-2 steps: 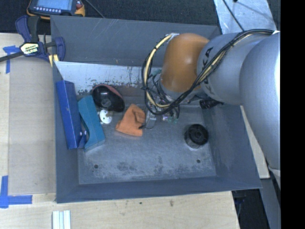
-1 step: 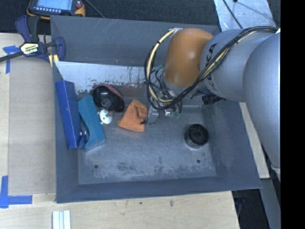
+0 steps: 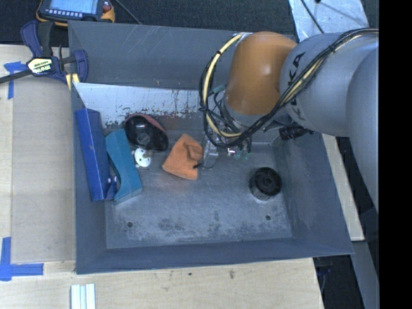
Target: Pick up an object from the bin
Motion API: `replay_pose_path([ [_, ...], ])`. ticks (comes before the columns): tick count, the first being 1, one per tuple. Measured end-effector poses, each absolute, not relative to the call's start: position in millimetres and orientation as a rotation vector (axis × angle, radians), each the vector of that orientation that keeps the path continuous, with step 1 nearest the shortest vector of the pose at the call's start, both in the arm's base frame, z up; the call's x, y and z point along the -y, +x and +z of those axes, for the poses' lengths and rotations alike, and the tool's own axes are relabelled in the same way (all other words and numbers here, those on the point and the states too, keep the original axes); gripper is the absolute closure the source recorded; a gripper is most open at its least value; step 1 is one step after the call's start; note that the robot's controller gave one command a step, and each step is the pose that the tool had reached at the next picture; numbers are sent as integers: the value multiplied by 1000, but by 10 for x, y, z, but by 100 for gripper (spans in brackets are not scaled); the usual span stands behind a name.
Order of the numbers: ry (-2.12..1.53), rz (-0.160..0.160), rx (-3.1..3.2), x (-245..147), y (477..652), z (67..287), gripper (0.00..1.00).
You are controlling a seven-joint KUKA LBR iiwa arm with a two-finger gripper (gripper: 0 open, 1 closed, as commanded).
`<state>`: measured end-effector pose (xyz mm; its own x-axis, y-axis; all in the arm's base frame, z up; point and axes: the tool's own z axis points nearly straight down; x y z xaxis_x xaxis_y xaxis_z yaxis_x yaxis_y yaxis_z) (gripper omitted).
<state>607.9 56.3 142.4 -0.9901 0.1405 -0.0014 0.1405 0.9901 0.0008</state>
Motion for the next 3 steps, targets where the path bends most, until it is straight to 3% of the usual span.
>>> replay_pose_path([
  [1,226,1,-3134,-518,6083,1998,100],
  [2,240,2,-3124,-347,5645,3828,100],
  [3,240,1,-3127,-347,5643,3812,100],
])
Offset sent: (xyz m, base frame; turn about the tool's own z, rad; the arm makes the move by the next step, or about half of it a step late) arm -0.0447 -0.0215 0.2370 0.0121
